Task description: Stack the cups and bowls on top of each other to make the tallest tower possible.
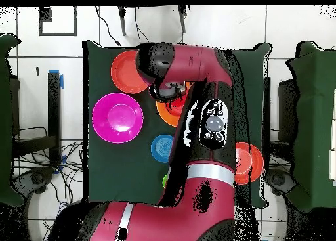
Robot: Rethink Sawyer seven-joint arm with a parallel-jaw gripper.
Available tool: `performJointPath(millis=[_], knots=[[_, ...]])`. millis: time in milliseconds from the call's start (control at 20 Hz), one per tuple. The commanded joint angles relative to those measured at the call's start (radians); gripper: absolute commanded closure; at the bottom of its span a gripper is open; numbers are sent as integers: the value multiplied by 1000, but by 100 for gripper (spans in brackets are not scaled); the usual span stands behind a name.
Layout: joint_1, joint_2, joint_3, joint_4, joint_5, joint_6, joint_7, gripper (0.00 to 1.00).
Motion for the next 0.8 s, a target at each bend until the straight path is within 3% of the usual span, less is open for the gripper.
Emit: performJointPath(millis=[50,800], knots=[[-9,-45,44,73,11,47,72,0],[-11,-76,49,149,24,-1,98,0]])
